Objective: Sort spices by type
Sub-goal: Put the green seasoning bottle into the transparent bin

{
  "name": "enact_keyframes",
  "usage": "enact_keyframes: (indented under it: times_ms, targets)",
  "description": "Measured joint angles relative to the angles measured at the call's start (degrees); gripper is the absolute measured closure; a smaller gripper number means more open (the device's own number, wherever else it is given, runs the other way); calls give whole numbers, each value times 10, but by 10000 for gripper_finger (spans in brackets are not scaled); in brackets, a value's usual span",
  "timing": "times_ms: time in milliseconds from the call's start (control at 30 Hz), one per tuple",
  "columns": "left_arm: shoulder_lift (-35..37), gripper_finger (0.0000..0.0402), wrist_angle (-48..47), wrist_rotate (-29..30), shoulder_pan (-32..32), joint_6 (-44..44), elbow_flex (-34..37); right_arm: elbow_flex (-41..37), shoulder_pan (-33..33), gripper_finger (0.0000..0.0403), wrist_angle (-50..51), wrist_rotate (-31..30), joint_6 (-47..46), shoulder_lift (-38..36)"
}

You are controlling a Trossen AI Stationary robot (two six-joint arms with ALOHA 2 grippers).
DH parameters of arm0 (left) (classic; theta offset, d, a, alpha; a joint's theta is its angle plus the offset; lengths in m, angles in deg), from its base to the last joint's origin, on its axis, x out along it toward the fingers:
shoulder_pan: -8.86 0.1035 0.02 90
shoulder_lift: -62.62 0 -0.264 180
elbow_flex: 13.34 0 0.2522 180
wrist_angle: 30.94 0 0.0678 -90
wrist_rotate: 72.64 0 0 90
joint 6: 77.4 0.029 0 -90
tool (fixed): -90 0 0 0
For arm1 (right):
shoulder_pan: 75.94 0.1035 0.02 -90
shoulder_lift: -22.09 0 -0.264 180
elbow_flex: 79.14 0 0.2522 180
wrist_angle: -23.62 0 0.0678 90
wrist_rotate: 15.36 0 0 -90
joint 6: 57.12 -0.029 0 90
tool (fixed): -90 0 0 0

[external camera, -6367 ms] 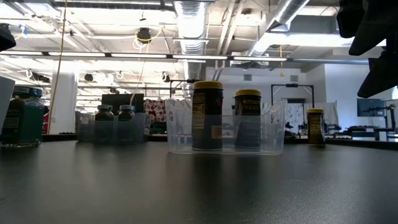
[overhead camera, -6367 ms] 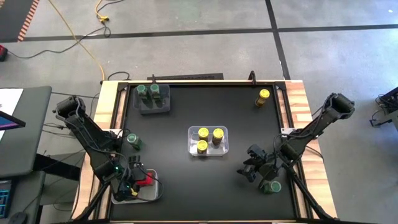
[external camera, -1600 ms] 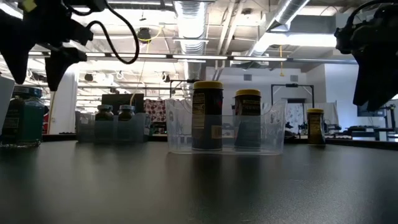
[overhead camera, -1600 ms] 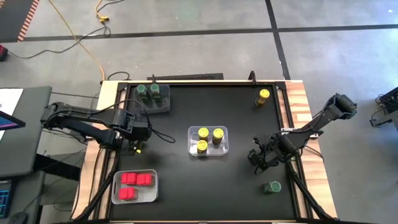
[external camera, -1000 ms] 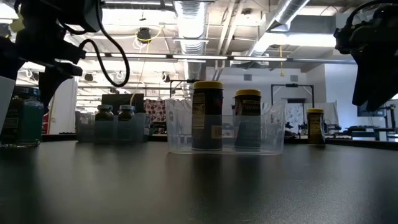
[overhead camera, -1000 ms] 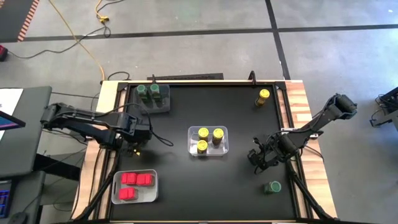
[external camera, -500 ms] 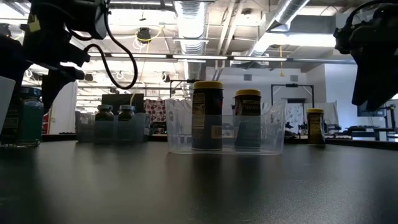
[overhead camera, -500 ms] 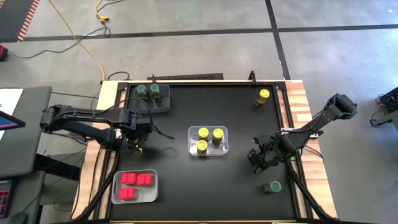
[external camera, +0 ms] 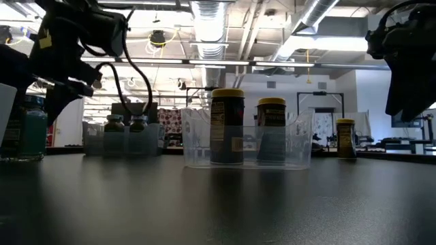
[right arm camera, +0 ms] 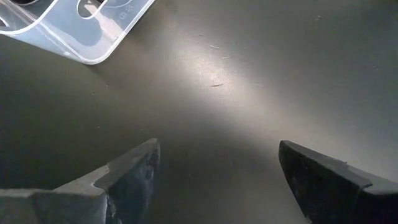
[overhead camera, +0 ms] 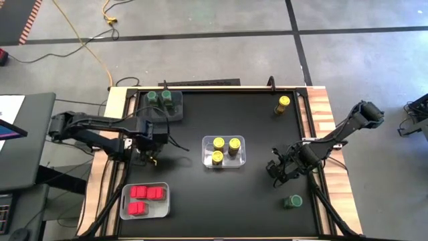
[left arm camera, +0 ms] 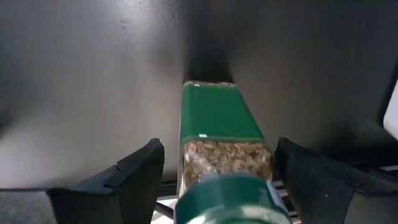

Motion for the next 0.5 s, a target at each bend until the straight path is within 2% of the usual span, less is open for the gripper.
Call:
enact_keyframes:
  times_ms: [367,500]
  targets:
    - [-26,109,0,8,0,-3,0,0,0,46,0,0,-1,0]
    - [-26,124,-1,13,0,-4,0,0,0,46,0,0,0,0]
